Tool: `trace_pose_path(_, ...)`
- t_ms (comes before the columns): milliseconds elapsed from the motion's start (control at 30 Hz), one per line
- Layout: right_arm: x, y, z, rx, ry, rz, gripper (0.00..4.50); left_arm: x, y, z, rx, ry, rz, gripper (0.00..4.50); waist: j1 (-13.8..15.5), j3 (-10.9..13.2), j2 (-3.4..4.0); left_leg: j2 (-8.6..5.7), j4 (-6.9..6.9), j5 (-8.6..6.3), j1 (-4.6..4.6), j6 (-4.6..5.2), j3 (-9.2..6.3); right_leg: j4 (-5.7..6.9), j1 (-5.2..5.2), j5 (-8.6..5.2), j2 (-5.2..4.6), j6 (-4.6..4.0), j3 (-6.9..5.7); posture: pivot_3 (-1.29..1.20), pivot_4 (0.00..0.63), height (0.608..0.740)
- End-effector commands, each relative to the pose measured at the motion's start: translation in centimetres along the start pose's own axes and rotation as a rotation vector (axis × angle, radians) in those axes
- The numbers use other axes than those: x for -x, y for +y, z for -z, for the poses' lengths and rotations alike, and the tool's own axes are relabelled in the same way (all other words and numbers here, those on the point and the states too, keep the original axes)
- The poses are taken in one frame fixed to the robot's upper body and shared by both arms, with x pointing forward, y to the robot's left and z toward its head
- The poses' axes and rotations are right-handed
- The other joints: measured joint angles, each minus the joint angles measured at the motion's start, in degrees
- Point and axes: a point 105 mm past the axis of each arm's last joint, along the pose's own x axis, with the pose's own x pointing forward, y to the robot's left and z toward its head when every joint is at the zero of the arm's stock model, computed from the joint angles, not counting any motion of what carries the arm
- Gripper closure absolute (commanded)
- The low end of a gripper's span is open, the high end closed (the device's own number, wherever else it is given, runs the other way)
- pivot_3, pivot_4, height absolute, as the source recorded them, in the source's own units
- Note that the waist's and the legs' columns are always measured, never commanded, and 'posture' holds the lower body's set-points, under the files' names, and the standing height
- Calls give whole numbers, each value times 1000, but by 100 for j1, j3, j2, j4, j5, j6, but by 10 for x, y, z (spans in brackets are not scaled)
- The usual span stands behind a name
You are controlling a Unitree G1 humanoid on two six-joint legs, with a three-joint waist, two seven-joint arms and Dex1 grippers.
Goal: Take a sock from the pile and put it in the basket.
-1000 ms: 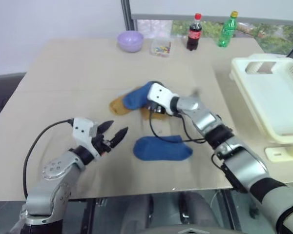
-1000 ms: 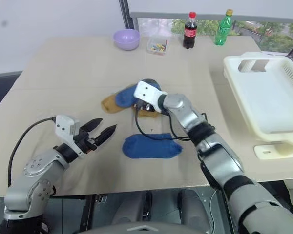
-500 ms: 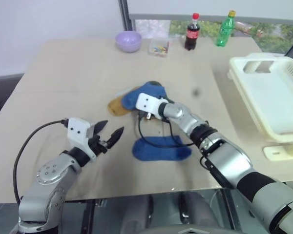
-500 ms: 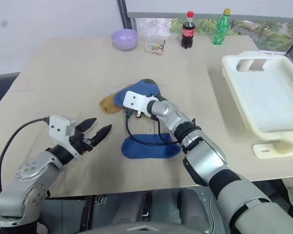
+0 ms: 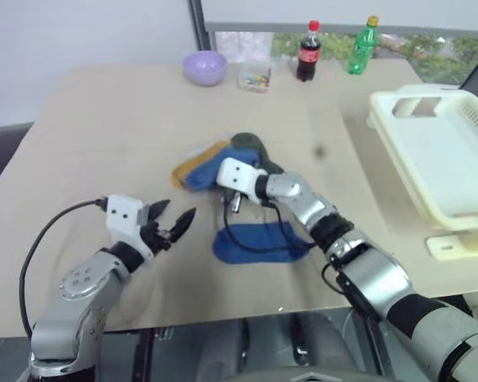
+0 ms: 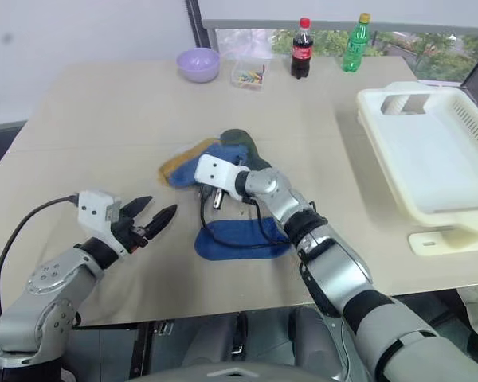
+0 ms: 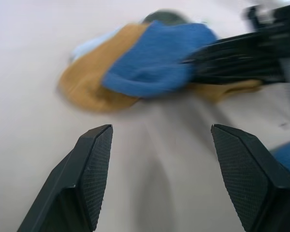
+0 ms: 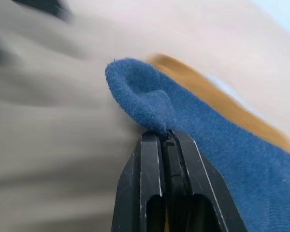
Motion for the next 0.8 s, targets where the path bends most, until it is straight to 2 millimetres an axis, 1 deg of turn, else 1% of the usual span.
trace_pose_path(33, -11, 24, -37, -22, -97, -110, 4357, 8, 13, 0, 27, -5, -43, 986, -7, 0, 0, 0, 0, 0, 0, 0, -1, 1, 0, 0, -1, 0, 0, 0, 150, 740)
trace_pose_path(100, -17, 39, -44, -45, -113, -156, 4357, 14, 18, 1, 38, 7, -51, 986, -9, 0, 0, 2, 0, -1, 1, -1, -2, 3, -2, 0, -1, 0, 0, 0, 150, 740)
trace_pose_path(133, -19, 49, -44, -49, -113, -195, 4357, 17, 19, 2, 45, 13, -50, 986, -4, 0, 0, 4, 0, -1, 1, -2, -4, 3, -2, 0, -1, -1, -1, 0, 150, 740)
trace_pose_path(167, -20, 56, -41, -40, -101, -223, 3976, 20, 20, 4, 50, 21, -47, 986, 2, -1, -2, 3, 0, -2, 1, -3, -6, 3, -2, 0, -4, -1, 0, 0, 150, 740)
trace_pose_path(233, -19, 61, -36, -34, -87, -235, 3540, 27, 22, 7, 52, 39, -48, 986, 8, -1, -2, 2, 1, -2, 1, -4, -12, 1, -2, -1, -8, -2, 0, 0, 150, 740)
trace_pose_path(267, -17, 58, -37, -30, -87, -222, 3240, 30, 23, 8, 58, 48, -46, 986, 6, -2, -3, 0, 0, -3, 2, -5, -14, -2, -1, -1, -12, -2, 2, 0, 150, 740)
trace_pose_path(300, -14, 55, -37, -23, -86, -212, 2750, 32, 23, 9, 66, 54, -41, 986, 6, -1, -2, 0, 0, -3, 1, -6, -13, -3, -1, -1, -13, -3, 5, 0, 150, 740)
trace_pose_path(367, 0, 46, -35, -1, -78, -209, 1939, 33, 19, 10, 90, 63, -13, 986, 23, -1, -1, -1, 0, -16, 0, -27, -15, -4, -2, -1, -16, -3, 4, 0, 150, 740)
trace_pose_path(467, 23, 35, -35, -3, -79, -229, 1939, 31, 8, 9, 114, 57, 47, 986, 44, -2, -3, -4, 2, -17, -2, -30, -21, -5, 0, -2, -22, -3, -3, 0, 150, 740)
trace_pose_path(533, 34, 24, -36, -20, -72, -206, 1939, 26, 8, 9, 109, 60, 43, 986, 29, -1, -2, -6, 2, -17, -1, -30, -20, -6, 1, -2, -23, -3, -3, 0, 150, 740)
trace_pose_path(567, 36, 16, -35, -37, -66, -173, 1939, 23, 9, 10, 103, 67, 32, 986, 28, -1, -2, -6, 2, -17, -1, -29, -20, -5, 1, -2, -21, -4, -2, 0, 150, 740)
trace_pose_path(633, 35, -1, -29, -56, -32, -80, 1939, 18, 9, 13, 86, 81, 17, 986, 11, 0, -1, -4, 1, -11, 0, -21, -20, -2, 2, -4, -16, -7, -1, 0, 150, 740)
trace_pose_path(700, 26, -19, -15, -87, 32, 41, 1939, 12, 5, 19, 37, 116, 28, 986, -14, -1, -1, 0, -2, -4, 3, -10, -12, 1, 0, -6, -8, -11, 5, 0, 150, 740)
trace_pose_path(767, 16, -26, -4, -117, 70, 100, 1939, 10, 3, 25, 16, 135, 27, 986, -8, -1, -1, 0, -9, -4, 9, -11, -5, 2, -1, -6, -6, -12, 9, 0, 150, 740)
trace_pose_path(800, 12, -26, -1, -115, 81, 110, 1939, 9, 3, 27, 3, 144, 22, 986, -6, -1, -2, 0, -11, -4, 8, -12, -5, 2, -2, -6, -6, -13, 11, 0, 150, 740)
